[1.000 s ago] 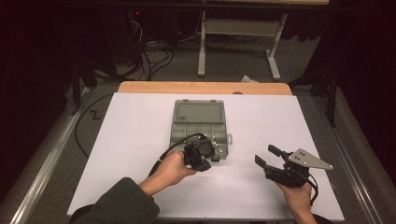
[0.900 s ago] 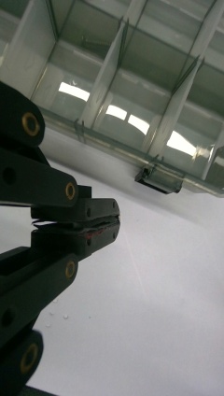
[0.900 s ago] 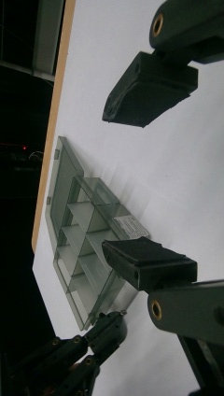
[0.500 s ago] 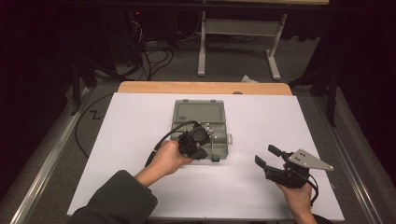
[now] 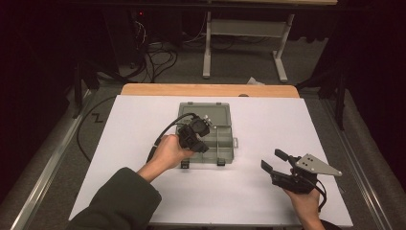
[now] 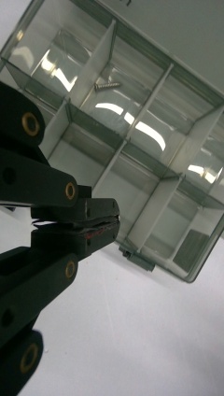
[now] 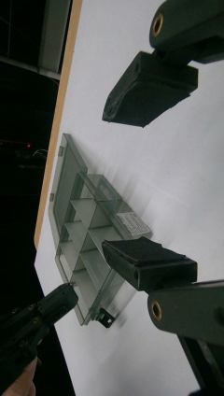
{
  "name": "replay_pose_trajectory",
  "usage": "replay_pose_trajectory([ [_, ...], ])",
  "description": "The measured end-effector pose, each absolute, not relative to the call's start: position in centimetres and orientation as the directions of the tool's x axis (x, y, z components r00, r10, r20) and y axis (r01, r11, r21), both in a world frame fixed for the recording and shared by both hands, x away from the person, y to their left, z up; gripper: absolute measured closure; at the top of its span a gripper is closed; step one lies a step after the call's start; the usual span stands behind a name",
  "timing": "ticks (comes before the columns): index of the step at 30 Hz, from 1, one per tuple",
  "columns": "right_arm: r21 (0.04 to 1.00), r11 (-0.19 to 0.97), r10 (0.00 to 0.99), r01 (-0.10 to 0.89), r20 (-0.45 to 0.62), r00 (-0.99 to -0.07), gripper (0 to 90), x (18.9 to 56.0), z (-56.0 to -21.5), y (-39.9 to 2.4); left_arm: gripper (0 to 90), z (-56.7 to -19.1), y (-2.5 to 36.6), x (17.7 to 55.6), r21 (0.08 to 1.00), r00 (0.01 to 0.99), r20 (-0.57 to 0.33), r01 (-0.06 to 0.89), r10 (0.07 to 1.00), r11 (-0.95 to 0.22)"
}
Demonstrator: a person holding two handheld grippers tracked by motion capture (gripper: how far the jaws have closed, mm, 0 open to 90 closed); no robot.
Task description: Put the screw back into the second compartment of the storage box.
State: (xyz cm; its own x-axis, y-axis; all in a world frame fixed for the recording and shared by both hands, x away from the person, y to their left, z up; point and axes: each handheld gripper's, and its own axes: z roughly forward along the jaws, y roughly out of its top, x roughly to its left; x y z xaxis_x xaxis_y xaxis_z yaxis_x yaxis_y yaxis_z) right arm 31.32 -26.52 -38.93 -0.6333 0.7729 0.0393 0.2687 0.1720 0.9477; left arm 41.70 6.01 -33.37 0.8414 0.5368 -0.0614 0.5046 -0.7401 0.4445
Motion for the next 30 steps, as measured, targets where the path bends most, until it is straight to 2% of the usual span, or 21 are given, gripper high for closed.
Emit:
replay_pose_trajectory([
  [5,0.949,0.171,0.773,0.266,0.038,-0.633,33.7,31.3,-38.9,-26.6,87.2,-33.2,6.5,42.5,0.451,0.827,-0.067,0.525,0.559,-0.722],
  [12,0.949,0.17,0.772,0.267,0.04,-0.635,33.7,31.3,-38.9,-26.5,87.1,-33.1,7.6,43.9,0.462,0.792,-0.117,0.578,0.599,-0.673],
  [23,0.949,0.169,0.767,0.267,0.043,-0.64,33.7,31.3,-38.9,-26.5,87.1,-33.2,7.8,45.2,0.447,0.771,-0.106,0.601,0.629,-0.662],
  [30,0.95,0.17,0.766,0.263,0.04,-0.642,33.7,31.4,-38.9,-26.5,87.1,-33.5,8.4,46.0,0.471,0.743,-0.135,0.63,0.656,-0.617],
])
